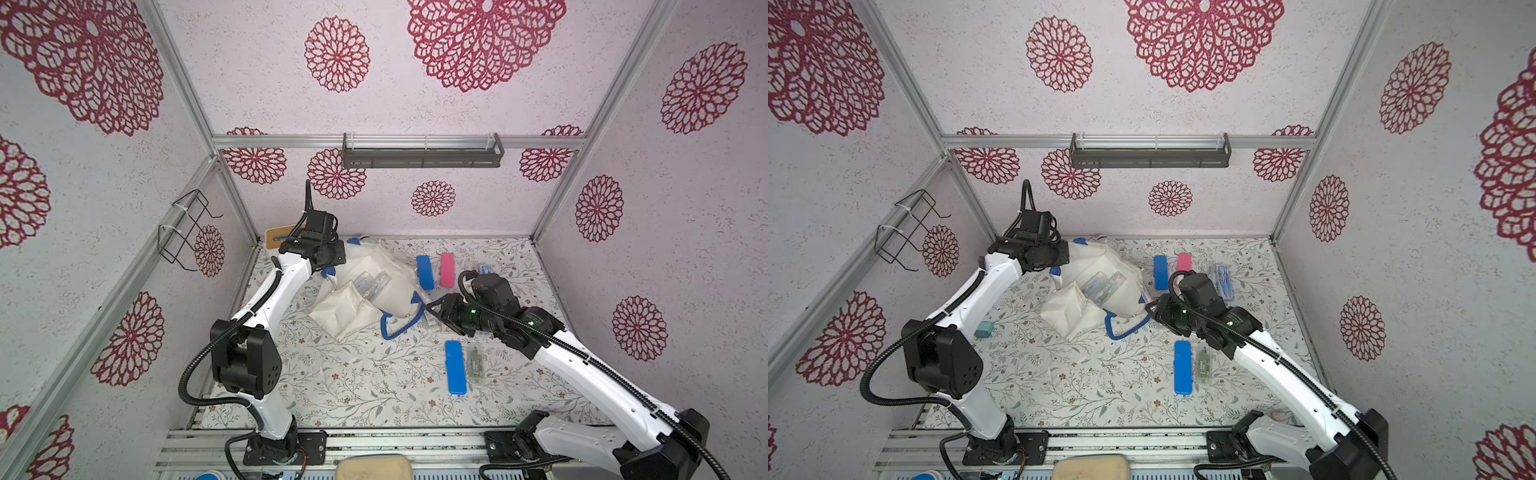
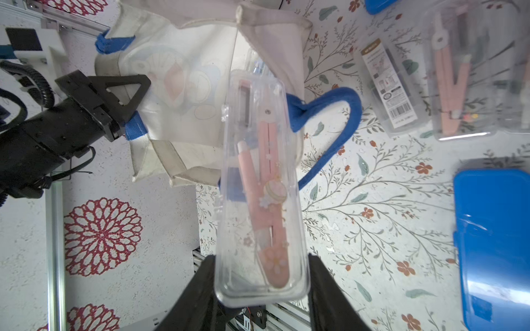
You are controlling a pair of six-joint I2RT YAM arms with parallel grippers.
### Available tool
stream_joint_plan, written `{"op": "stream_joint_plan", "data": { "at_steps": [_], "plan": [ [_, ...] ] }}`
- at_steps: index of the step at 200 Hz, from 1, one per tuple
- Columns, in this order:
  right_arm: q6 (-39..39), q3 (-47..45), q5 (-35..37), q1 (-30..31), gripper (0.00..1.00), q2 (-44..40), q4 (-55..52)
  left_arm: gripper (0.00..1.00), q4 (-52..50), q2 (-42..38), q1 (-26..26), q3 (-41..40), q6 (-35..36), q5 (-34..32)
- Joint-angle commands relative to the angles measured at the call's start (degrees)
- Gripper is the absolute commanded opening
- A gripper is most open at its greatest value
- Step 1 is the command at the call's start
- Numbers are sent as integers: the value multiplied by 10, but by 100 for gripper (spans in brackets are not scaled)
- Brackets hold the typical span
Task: Take out the compass set from the canvas bag
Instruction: Pick up the compass set from the canvas bag.
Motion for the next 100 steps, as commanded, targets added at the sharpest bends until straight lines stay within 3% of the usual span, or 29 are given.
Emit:
{"op": "stream_joint_plan", "data": {
  "at_steps": [1,53,100],
  "plan": [
    [-17,4,24,-5,36,-30,-51,0,18,-5,25,18,-27,-22],
    [-35,-58,19,-6,36,-30,-63,0,-3,-2,52,26,-34,-31],
    [-77,-68,2,-4,36,62,-16,0,-20,-27,81,8,-36,-37]
  ]
}}
